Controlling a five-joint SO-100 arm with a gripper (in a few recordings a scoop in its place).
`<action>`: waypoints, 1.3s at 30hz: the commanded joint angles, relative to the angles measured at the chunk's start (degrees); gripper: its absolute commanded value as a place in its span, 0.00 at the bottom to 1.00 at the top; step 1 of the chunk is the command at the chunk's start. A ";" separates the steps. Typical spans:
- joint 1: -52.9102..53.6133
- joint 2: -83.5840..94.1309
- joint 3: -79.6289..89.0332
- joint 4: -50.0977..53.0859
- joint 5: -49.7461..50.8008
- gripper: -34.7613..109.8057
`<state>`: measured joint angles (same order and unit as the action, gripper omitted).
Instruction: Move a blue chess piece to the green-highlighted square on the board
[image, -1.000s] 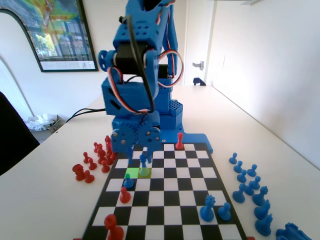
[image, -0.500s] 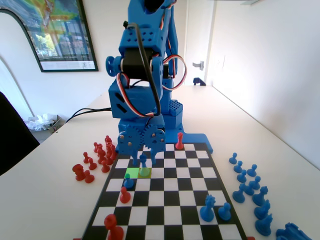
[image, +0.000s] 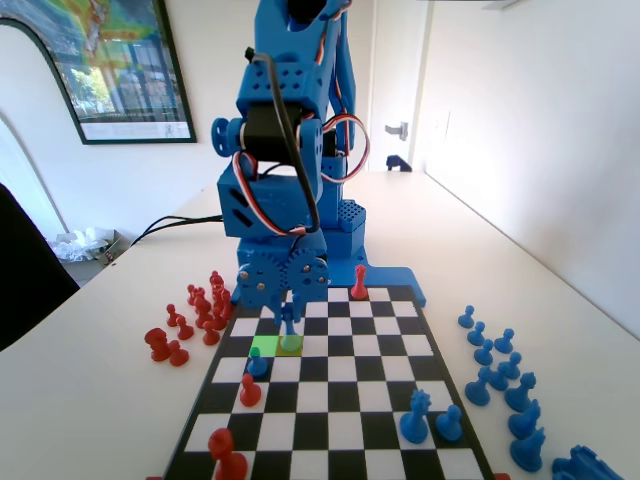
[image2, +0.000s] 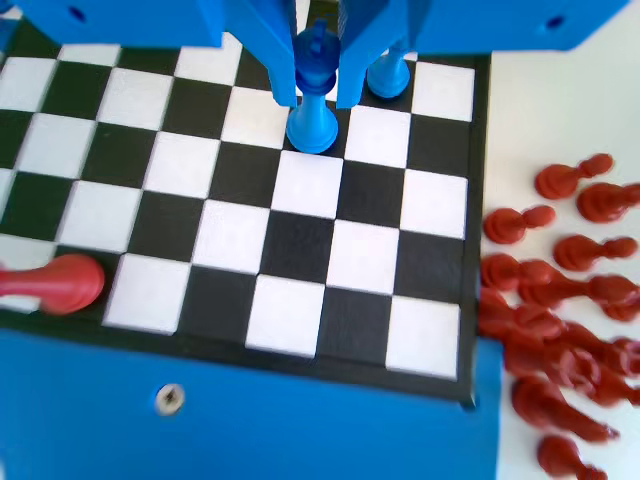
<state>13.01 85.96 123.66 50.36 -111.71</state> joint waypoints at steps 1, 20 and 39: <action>1.14 4.13 -5.45 7.03 -0.79 0.25; 6.50 -2.46 -13.71 7.12 -1.41 0.25; 6.68 -3.69 -6.86 0.35 -3.87 0.25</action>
<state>19.16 80.86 116.10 51.24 -114.52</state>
